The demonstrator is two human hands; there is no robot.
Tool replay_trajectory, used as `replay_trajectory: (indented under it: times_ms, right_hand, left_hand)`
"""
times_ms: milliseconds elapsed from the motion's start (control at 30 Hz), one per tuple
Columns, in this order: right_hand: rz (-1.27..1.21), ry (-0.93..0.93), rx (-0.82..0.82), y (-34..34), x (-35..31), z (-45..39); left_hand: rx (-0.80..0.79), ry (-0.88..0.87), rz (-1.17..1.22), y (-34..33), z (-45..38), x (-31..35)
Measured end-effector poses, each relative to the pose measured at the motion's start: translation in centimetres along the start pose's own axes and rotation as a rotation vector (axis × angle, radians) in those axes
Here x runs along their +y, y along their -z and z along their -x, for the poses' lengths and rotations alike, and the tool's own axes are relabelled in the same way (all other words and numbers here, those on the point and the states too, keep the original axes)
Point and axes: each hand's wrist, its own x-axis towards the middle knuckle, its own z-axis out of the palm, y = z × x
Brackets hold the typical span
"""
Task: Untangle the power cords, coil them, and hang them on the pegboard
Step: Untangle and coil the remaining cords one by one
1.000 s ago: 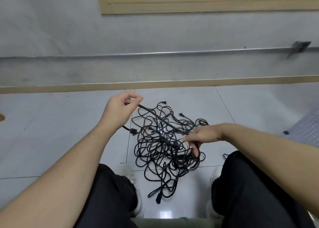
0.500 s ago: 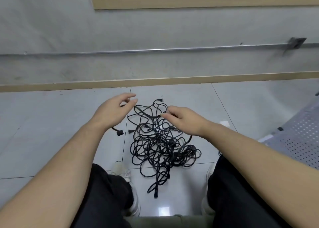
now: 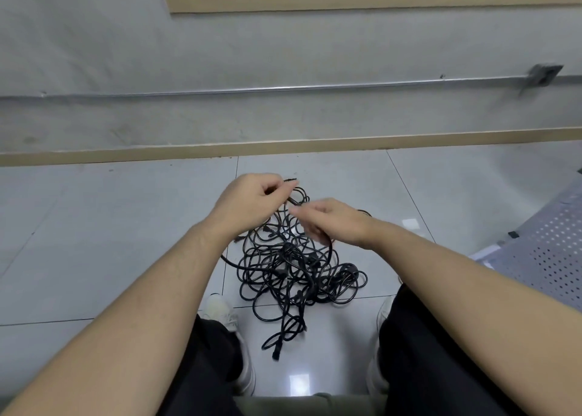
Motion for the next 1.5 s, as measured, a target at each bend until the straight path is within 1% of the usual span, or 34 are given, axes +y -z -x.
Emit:
replay_trajectory:
  times_ms: [67,100,133,200,267,367,433,500,600,667,700,733,800,833,867,933,1033,1100,1167,1300,1333,1400,1467,1500]
  right_hand:
    - [0.095,-0.155,-0.18,0.6,0.7,0.4]
    - [0.119,-0.21,-0.237,1.0,1.2,0.5]
    - [0.121,-0.238,-0.269,1.5,1.5,0.6]
    - [0.086,-0.248,-0.274,2.4,2.1,0.6]
    - [0.115,-0.217,-0.188,2.8,2.4,0.4]
    - [0.211,-0.052,0.102,2.6,1.5,0.3]
    - [0.222,0.091,0.28,2.4,0.2,0.3]
    - [0.206,0.189,0.333,2.0,-1.0,0.4]
    - [0.224,0.243,0.305,0.6,-1.8,-0.1]
    - [0.184,0.196,0.27,0.5,-1.8,-0.3]
    - [0.146,0.141,0.217,0.8,-1.6,-0.3]
    - [0.129,0.072,0.118,1.2,-1.1,-0.2]
    - [0.199,-0.1,-0.146,1.9,-0.3,0.4]
    - [0.24,-0.183,-0.241,2.2,0.4,0.6]
    - [0.259,-0.236,-0.286,2.6,0.9,0.7]
    - [0.223,-0.274,-0.272,3.2,1.6,0.8]
    - [0.112,-0.231,-0.206,3.5,2.3,0.9]
    - [0.13,-0.19,-0.105,3.2,2.2,1.0]
    - [0.129,-0.13,0.0,2.8,1.5,1.1]
    - [0.071,0.019,0.146,1.5,-0.3,0.7]
    - [0.079,0.049,0.162,0.9,-0.7,0.4]
    - [0.117,0.107,0.164,-0.4,-1.2,-0.2]
    - [0.121,0.122,0.102,-1.2,-1.3,-0.6]
    - [0.11,0.087,0.038,-1.2,-1.3,-0.6]
  left_hand:
    - [0.145,0.028,-0.158,0.9,-0.2,0.1]
    - [0.197,0.038,-0.247,1.3,-0.3,0.0]
    - [0.216,0.044,-0.333,1.7,-0.4,-0.1]
    - [0.178,0.087,-0.435,2.5,-0.4,-0.7]
    - [0.111,0.163,-0.443,3.1,-0.3,-1.5]
    - [0.063,0.227,-0.342,4.0,0.2,-2.5]
    - [0.082,0.192,-0.258,4.4,0.4,-2.4]
    - [0.079,0.109,-0.17,4.2,0.6,-1.7]
    - [-0.038,0.043,-0.049,3.3,0.8,-0.2]
    - [-0.079,0.017,-0.126,2.7,0.6,0.1]
    - [-0.053,0.006,-0.177,2.7,0.5,0.0]
    - [-0.011,-0.004,-0.212,2.8,0.4,-0.2]
    - [0.076,0.001,-0.238,3.4,0.4,-0.6]
    - [0.103,0.014,-0.258,3.7,0.5,-0.7]
    - [0.118,0.032,-0.289,4.0,0.7,-0.9]
    - [0.14,0.072,-0.365,4.5,0.9,-1.2]
    - [0.148,0.141,-0.414,5.1,1.1,-1.8]
    - [0.121,0.166,-0.342,5.4,1.2,-2.3]
    - [0.078,0.189,-0.217,5.7,1.3,-3.2]
    - [-0.061,0.147,-0.007,5.6,1.9,-3.1]
    - [-0.088,0.123,0.013,5.2,1.9,-2.6]
    - [-0.119,0.094,-0.054,4.6,2.0,-1.7]
    - [-0.065,0.115,-0.14,4.6,1.6,-1.5]
    - [-0.014,0.128,-0.177,5.0,1.4,-1.8]
